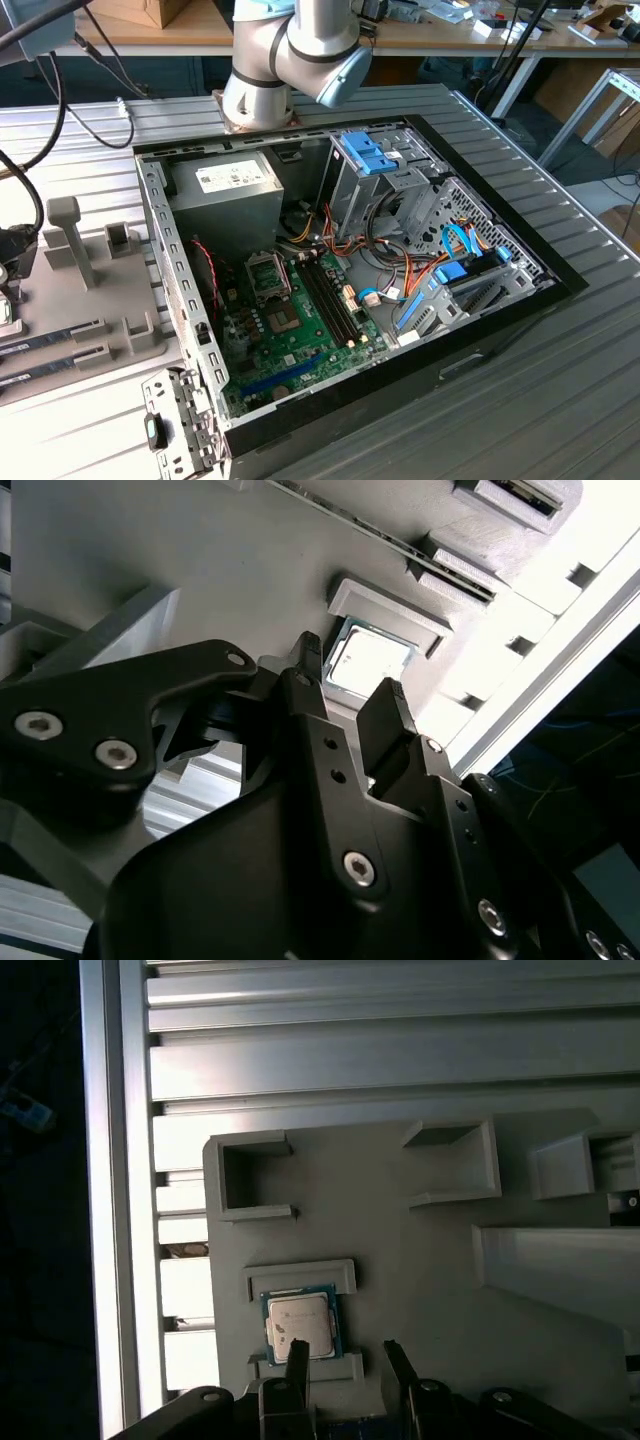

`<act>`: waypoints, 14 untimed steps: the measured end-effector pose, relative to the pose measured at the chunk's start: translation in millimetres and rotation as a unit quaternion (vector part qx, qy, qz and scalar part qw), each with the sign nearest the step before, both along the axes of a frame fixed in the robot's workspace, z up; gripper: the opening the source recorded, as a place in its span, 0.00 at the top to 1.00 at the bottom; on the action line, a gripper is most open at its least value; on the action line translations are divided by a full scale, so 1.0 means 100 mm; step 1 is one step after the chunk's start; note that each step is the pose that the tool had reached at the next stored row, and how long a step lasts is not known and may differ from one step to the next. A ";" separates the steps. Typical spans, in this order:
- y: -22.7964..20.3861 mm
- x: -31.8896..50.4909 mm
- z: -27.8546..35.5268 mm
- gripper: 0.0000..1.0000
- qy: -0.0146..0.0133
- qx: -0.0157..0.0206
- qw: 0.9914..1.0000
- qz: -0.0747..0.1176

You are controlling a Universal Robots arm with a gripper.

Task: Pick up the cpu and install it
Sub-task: 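Pick up the cpu and move it towards the insertion slot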

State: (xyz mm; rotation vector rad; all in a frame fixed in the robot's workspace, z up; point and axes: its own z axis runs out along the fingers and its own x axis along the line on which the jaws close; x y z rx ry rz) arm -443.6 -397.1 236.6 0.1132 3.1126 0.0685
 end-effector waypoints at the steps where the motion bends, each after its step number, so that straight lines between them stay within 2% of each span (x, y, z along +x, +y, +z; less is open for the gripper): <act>1: 0.000 0.000 0.000 0.58 0.000 0.000 1.000 0.000; 3: 0.000 -0.001 0.000 0.58 0.000 0.000 1.000 0.000; 4: 0.000 -0.001 0.000 0.57 0.000 0.000 1.000 0.000; 5: 0.000 -0.001 0.000 0.51 0.000 0.000 1.000 0.000; 7: 0.000 -0.001 0.000 0.51 0.000 0.000 1.000 0.000; 8: 0.000 -0.001 0.000 0.44 0.000 0.000 1.000 0.000; 14: 0.000 -0.021 -0.034 0.44 0.000 0.000 1.000 0.000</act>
